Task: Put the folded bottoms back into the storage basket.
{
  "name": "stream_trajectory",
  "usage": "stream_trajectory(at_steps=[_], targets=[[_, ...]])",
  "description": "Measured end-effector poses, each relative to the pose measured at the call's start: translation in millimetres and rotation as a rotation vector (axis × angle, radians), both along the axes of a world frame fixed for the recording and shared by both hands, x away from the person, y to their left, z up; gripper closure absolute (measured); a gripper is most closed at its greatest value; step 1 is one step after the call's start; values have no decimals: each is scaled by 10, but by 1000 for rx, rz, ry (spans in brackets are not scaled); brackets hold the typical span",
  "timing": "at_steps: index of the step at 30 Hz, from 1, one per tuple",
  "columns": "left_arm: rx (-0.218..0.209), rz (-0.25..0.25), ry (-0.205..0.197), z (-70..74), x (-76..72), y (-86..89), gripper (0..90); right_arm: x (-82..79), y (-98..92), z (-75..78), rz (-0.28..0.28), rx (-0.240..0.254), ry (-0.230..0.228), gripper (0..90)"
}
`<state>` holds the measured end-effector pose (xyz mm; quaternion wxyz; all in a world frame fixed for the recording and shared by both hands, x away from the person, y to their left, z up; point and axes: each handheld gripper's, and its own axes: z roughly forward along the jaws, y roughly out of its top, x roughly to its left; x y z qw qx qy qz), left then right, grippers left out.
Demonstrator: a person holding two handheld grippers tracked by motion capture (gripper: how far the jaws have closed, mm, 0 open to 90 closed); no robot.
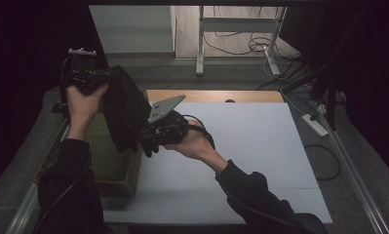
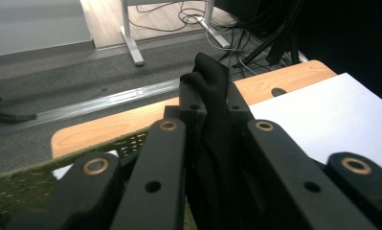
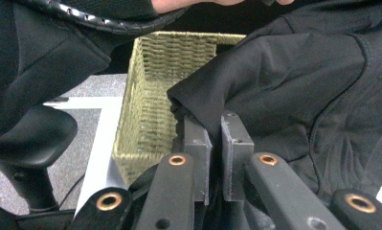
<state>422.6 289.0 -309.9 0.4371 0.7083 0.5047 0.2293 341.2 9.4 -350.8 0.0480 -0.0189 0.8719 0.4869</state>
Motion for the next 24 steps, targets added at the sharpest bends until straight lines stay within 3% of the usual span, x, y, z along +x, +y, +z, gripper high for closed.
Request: stream_trajectory(at_steps=[8, 18, 24], targets=[[4, 34, -20, 80, -58, 170, 826, -18, 243, 21, 21, 19, -10, 844], [-2, 75, 2, -40, -46, 372, 826, 4, 472, -61, 32, 21, -4, 844], [-17, 88, -17, -13, -86, 460, 826, 13, 558, -65, 36, 31, -2, 844]])
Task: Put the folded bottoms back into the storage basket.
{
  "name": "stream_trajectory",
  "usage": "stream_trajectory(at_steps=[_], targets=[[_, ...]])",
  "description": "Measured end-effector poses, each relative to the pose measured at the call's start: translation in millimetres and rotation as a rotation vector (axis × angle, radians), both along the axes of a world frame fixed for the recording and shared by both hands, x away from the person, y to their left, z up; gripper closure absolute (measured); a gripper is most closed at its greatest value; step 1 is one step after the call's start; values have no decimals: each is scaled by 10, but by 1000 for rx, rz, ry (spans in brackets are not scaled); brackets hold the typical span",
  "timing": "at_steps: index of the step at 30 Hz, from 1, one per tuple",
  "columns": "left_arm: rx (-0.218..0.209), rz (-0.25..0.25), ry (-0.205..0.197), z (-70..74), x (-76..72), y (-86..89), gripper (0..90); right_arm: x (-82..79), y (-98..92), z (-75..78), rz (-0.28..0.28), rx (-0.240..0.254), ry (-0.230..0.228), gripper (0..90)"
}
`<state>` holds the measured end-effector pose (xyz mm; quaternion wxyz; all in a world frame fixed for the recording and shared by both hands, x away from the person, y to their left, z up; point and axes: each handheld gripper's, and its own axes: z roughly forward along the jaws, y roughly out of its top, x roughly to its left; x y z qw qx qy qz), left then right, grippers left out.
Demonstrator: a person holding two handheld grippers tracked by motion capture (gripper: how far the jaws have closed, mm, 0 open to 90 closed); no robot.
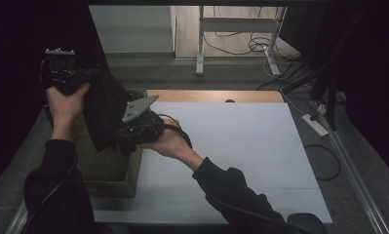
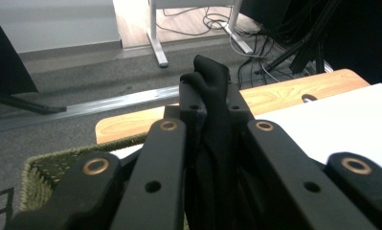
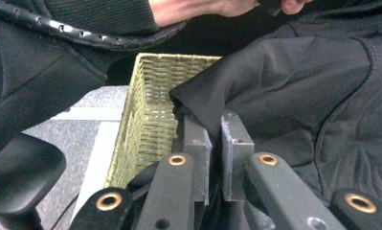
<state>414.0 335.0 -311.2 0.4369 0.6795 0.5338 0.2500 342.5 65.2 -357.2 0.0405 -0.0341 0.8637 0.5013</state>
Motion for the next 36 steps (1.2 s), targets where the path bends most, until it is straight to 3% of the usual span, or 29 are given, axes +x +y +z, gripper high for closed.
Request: stream_trajectory(at_steps=[6, 15, 25, 36], targets=[[-9, 8, -13, 50, -38, 66, 826, -24, 67, 39, 6, 9, -9, 844], [21, 17, 21, -29, -6, 127, 826, -16, 207, -68, -1, -14, 8, 843], [36, 31, 83, -314, 116, 213, 825, 65, 338, -315, -34, -61, 52, 842], [59, 9, 139, -641, 247, 213, 823, 140, 477, -646, -56, -117, 101, 841]])
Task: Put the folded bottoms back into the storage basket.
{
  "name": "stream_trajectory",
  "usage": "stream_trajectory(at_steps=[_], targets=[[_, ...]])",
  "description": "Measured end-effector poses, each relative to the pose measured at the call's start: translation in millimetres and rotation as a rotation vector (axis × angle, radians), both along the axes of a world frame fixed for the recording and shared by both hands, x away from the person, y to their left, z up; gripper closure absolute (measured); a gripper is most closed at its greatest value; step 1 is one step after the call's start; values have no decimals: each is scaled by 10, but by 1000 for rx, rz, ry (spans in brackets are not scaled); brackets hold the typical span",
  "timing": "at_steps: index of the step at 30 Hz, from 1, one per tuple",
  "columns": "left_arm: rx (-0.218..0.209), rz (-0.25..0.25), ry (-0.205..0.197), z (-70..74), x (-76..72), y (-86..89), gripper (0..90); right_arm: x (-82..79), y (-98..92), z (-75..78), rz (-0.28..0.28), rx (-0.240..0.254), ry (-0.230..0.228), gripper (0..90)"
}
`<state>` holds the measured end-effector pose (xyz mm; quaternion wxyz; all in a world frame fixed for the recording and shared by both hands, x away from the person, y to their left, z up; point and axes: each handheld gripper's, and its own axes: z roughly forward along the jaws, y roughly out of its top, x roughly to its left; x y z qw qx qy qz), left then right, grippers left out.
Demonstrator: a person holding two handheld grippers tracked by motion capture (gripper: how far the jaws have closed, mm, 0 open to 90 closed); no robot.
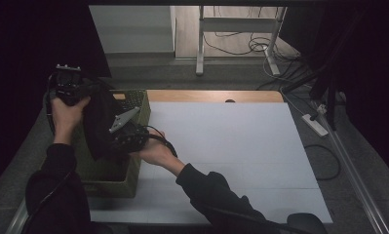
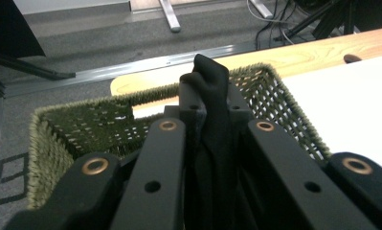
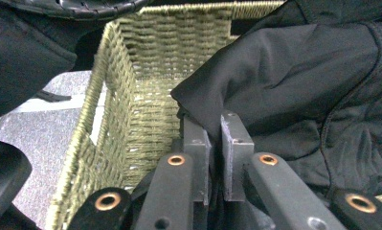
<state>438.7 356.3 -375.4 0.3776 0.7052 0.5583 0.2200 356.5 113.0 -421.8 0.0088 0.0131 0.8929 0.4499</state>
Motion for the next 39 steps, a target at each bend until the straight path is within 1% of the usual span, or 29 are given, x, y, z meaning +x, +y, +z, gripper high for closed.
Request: stream_trajectory(at_steps=[5, 9, 15, 18, 19, 20, 21, 22, 23, 24, 26, 27, 28, 29, 31, 34, 35, 36, 38, 39], targets=[[10, -4, 31, -150, 52, -3, 820, 24, 39, -122, -8, -26, 12, 840], [8, -3, 57, -275, 83, 8, 817, 31, 69, -204, -12, -42, 23, 839], [16, 6, 98, -438, 89, 62, 809, 4, 115, -294, -14, -67, 10, 837], [24, 27, 136, -544, 80, 122, 781, -22, 147, -333, -11, -70, 4, 826], [32, 40, 149, -569, 80, 140, 714, -34, 158, -343, -13, -71, -2, 793], [55, 74, 162, -603, 72, 177, 651, -41, 167, -350, -10, -67, 3, 740], [66, 90, 165, -613, 61, 205, 553, -53, 178, -357, -5, -61, 16, 672], [63, 107, 163, -626, 44, 243, 509, -61, 176, -352, -8, -57, 11, 629], [50, 120, 161, -633, 27, 282, 456, -69, 169, -342, -21, -43, 3, 563], [24, 127, 157, -638, 4, 326, 411, -65, 158, -327, -32, -34, 7, 544], [8, 141, 159, -639, -28, 367, 320, -37, 130, -299, -47, -27, 25, 492], [4, 140, 159, -639, -39, 376, 262, -19, 109, -285, -62, -27, 27, 470], [-12, 130, 156, -639, -60, 389, 236, -7, 94, -278, -64, -29, 28, 456], [-18, 124, 154, -639, -67, 392, 199, 7, 63, -266, -67, -32, 36, 429], [-51, 106, 143, -636, -95, 392, 144, 16, 25, -255, -76, -34, 35, 387], [-85, 79, 133, -637, -129, 369, 86, 20, -27, -239, -78, -35, 51, 336], [-86, 69, 134, -639, -134, 355, 50, 18, -51, -232, -76, -37, 60, 312], [-77, 54, 133, -643, -146, 327, 34, 17, -67, -227, -74, -41, 64, 293], [-62, 41, 130, -648, -165, 280, 27, 6, -106, -220, -75, -46, 58, 227], [-64, 39, 127, -652, -176, 259, 17, -3, -130, -215, -78, -48, 58, 191]])
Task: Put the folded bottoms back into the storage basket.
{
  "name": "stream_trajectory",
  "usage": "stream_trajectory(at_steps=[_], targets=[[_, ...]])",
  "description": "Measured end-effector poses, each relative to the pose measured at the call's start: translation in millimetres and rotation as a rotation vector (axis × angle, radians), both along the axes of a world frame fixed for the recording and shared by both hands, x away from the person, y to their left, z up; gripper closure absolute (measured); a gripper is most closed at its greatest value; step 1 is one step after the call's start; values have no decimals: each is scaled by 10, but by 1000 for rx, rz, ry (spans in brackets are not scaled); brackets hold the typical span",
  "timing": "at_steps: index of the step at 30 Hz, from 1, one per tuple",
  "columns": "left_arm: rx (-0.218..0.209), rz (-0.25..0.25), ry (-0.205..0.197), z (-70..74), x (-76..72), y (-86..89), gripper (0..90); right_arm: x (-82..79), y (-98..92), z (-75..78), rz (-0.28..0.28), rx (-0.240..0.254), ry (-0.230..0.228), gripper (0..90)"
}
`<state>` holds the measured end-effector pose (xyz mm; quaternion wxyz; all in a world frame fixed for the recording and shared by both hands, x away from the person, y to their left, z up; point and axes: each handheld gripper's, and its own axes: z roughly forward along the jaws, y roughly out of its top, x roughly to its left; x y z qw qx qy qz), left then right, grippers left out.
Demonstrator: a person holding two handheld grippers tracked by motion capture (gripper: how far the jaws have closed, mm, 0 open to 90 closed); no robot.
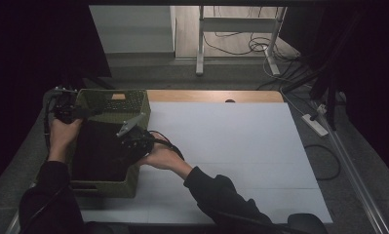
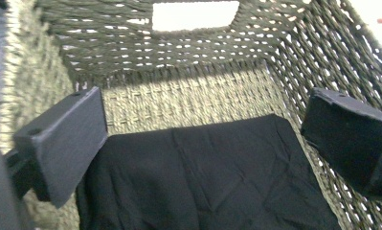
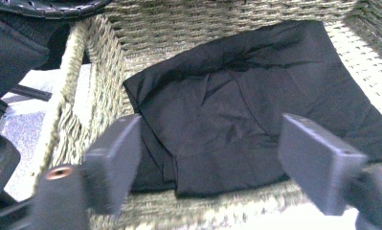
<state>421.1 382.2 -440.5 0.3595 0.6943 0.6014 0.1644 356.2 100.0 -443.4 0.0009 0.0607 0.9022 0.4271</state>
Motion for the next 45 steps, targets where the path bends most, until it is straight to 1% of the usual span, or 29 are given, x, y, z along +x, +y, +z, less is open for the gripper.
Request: stream_trajectory(at_steps=[2, 4, 5, 6, 8, 10, 13, 15, 18, 19, 23, 26, 29, 34, 39, 42, 44, 45], targets=[[-3, -13, -10, -7, -20, -34, 5, -7, -44, 7, -4, -1, -8, 173], [4, -22, -22, -13, -49, -80, 0, -12, -89, 13, -6, 1, -4, 130], [3, -27, -28, -18, -61, -93, 0, -12, -111, 14, -7, 0, -10, 115], [2, -28, -29, -22, -70, -103, 0, -18, -132, 16, -9, 5, -9, 108], [2, -38, -34, -29, -96, -123, 0, -19, -170, 17, -12, 0, -2, 86], [8, -49, -34, -36, -121, -141, 0, -23, -206, 16, -18, -3, -15, 65], [14, -83, -39, -44, -164, -170, 0, -25, -257, 17, -23, -6, -12, 42], [9, -104, -49, -51, -194, -187, 0, -21, -297, 18, -25, -4, -13, 38], [5, -130, -48, -67, -224, -207, 0, -18, -358, 19, -29, -4, -12, 31], [0, -141, -48, -74, -237, -213, 0, -20, -370, 18, -32, -4, -14, 28], [-32, -153, -53, -80, -295, -232, 0, -28, -433, 11, -31, -13, -13, 19], [-63, -162, -58, -78, -356, -256, 0, -28, -489, -5, -25, -27, 19, 19], [-64, -166, -69, -75, -426, -287, 0, -39, -546, -22, -30, -29, 27, 20], [-69, -189, -60, -96, -507, -348, 0, -46, -645, -46, -38, -19, 31, 15], [-57, -209, -61, -93, -574, -430, 0, -48, -732, -65, -46, -21, 37, 11], [-50, -221, -47, -104, -616, -485, 0, -51, -790, -76, -49, -25, 43, 11], [-58, -226, -36, -113, -648, -516, 0, -52, -832, -81, -51, -26, 44, 11], [-66, -237, -29, -124, -672, -538, 0, -51, -849, -82, -52, -27, 43, 11]])
